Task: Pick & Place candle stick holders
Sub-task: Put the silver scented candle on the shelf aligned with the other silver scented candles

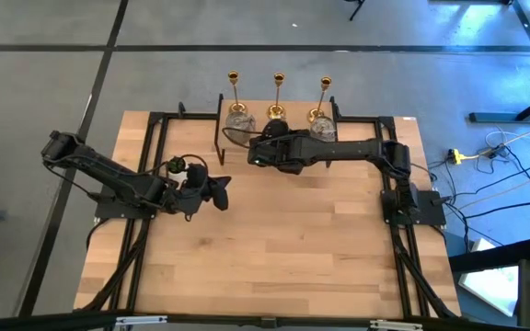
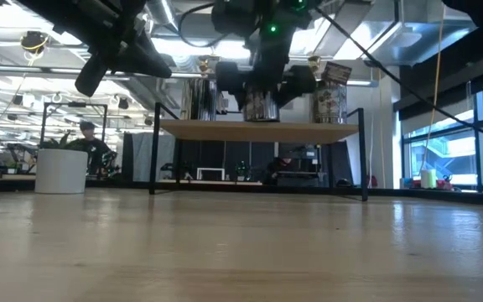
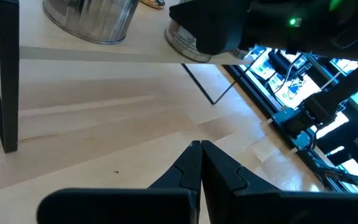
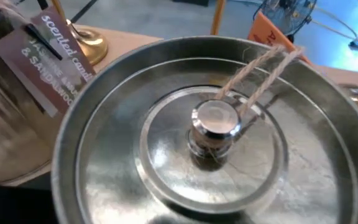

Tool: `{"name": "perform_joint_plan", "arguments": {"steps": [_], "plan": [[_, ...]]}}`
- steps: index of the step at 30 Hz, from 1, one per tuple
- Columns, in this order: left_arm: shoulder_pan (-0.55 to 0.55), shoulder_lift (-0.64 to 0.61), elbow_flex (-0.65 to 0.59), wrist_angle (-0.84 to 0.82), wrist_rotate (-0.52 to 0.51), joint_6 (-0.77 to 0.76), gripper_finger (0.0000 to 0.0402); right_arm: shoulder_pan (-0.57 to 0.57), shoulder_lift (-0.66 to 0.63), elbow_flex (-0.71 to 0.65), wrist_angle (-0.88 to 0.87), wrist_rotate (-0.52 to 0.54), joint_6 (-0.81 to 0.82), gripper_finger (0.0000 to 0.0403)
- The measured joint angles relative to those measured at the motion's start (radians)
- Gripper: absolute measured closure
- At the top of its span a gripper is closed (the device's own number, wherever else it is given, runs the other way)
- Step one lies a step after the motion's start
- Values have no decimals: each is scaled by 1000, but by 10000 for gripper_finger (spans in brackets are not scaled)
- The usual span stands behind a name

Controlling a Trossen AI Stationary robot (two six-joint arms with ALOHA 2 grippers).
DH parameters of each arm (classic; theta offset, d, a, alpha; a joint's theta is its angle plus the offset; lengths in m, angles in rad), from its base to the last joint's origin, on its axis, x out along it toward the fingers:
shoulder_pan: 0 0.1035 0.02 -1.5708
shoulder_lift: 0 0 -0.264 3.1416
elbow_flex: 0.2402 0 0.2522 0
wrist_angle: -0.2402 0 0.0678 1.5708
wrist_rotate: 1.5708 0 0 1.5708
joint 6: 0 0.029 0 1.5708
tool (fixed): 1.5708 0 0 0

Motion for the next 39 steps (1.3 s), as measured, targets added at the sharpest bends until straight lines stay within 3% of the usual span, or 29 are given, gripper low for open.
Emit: {"name": "perform_joint_plan", "arguments": {"steps": [10, 27, 39], "plan": [[0, 0, 0, -1, 6, 1, 400, 20, -1, 0, -12, 102, -79, 41], [0, 0, 0, -8, 13, 2, 400, 8, -2, 0, 29, 41, -112, 39], [0, 0, 0, -7, 25, 0, 400, 5, -4, 0, 82, 2, -195, 5]]}}
